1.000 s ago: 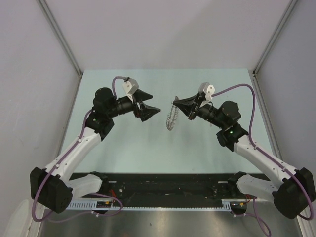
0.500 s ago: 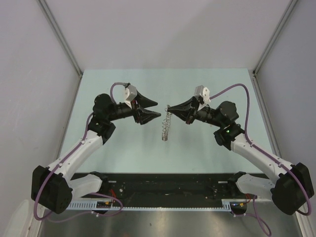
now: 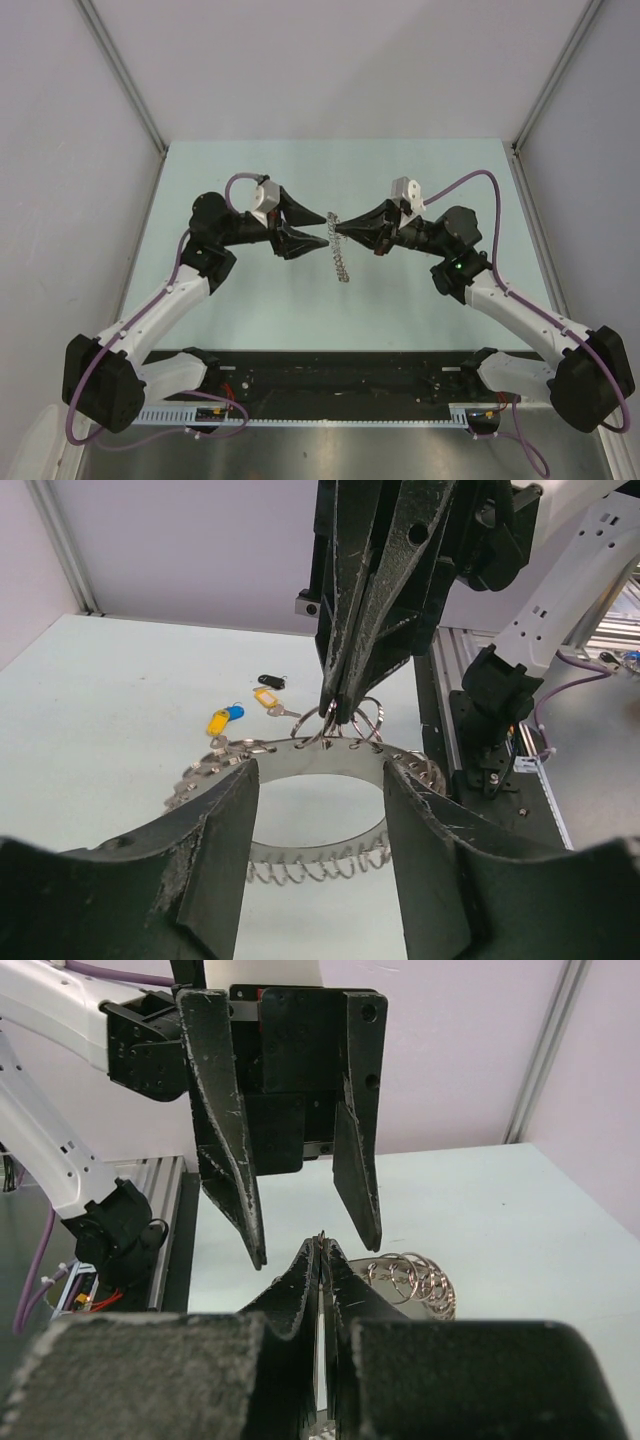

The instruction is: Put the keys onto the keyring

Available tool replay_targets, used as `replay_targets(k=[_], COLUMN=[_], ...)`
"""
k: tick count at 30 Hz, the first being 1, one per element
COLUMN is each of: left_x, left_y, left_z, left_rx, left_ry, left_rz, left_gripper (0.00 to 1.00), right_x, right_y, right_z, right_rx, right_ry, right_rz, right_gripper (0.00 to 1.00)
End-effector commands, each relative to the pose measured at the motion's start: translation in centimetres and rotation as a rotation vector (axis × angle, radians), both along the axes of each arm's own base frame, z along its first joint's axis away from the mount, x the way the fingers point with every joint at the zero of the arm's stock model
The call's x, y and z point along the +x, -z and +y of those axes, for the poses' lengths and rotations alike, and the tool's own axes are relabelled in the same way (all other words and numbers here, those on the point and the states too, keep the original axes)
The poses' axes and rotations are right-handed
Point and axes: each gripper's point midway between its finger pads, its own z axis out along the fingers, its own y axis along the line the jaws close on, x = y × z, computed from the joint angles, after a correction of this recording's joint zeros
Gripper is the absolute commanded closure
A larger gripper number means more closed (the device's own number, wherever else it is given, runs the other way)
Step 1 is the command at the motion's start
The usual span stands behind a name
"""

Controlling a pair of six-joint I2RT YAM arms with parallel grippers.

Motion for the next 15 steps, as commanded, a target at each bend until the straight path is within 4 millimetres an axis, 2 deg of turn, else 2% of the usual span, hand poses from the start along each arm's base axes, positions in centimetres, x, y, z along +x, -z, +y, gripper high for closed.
replay_targets(k=[1, 10, 15], left_x=[-0.97, -1.24, -1.37], left_y=[-0.85, -0.77, -0.61], left_z=[-0.28, -0.53, -0.72], left_rx=[-0.012, -0.009, -0.002], left_ry=[0.045, 0.057, 0.067], left_rz=[-0.022, -0.009, 0.002], left_gripper=[0.46, 0.66, 0.7], right_x=[-1.06, -1.17, -1.14], right_y=[-2.33, -2.26, -2.31], right_z=[0.19, 0.51, 0.53], right_rx=[0.049, 0.048, 0.05], right_ry=[-0.033, -0.042, -0.04], right_rz=[-0.083, -0.08, -0.08], right_gripper=[1.0, 1.0, 1.0])
